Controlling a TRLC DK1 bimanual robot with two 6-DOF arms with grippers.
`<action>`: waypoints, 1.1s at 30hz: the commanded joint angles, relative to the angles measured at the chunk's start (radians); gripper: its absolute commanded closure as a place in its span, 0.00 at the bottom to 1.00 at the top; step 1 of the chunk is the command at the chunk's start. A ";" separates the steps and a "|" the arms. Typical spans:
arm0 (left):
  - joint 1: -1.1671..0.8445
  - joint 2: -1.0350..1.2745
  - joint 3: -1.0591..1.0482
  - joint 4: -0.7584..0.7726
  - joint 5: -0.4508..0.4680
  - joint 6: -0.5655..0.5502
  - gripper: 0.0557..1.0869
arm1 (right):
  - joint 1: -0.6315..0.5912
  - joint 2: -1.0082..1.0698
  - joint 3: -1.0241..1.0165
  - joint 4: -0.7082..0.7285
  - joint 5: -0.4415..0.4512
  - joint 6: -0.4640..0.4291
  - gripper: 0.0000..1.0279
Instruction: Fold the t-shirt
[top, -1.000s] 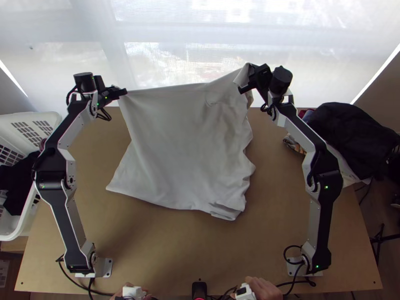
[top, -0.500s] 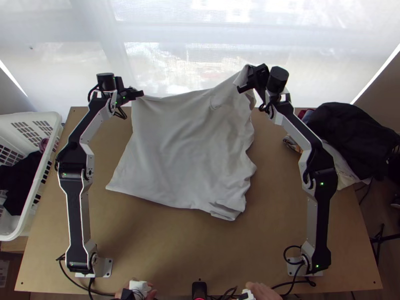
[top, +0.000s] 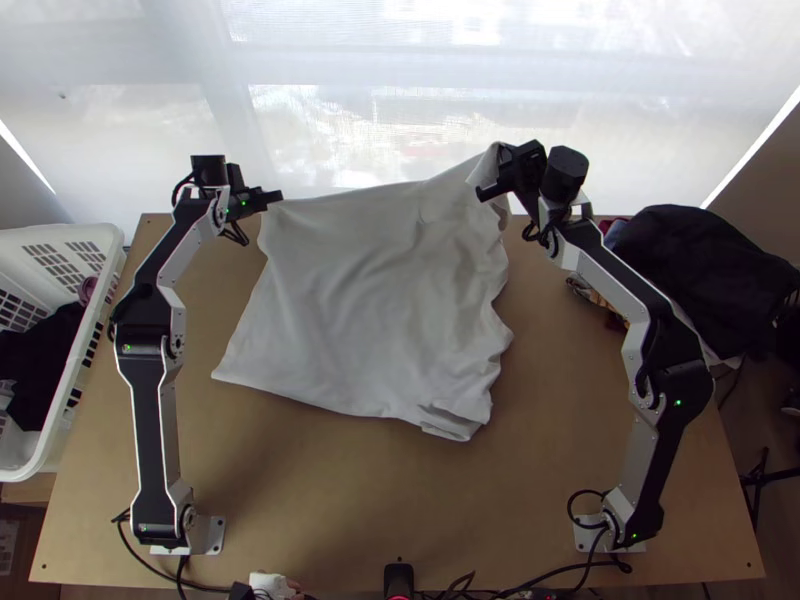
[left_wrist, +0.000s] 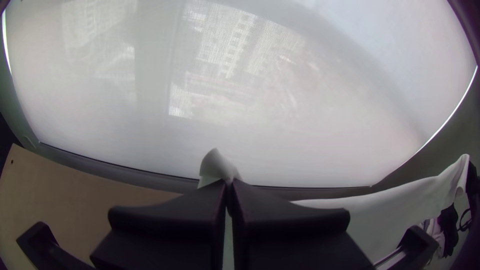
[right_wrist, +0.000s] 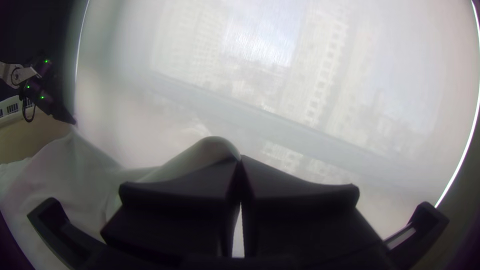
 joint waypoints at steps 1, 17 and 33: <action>0.010 -0.077 -0.096 -0.011 0.049 -0.012 0.97 | 0.008 -0.116 -0.178 0.020 0.001 0.010 0.97; -0.012 -0.420 -0.550 0.179 0.073 -0.013 0.97 | 0.030 -0.323 -0.451 0.026 0.001 0.043 0.97; 0.007 -0.627 -0.889 0.273 0.073 -0.021 0.97 | 0.111 -0.543 -0.790 0.026 0.001 0.068 0.97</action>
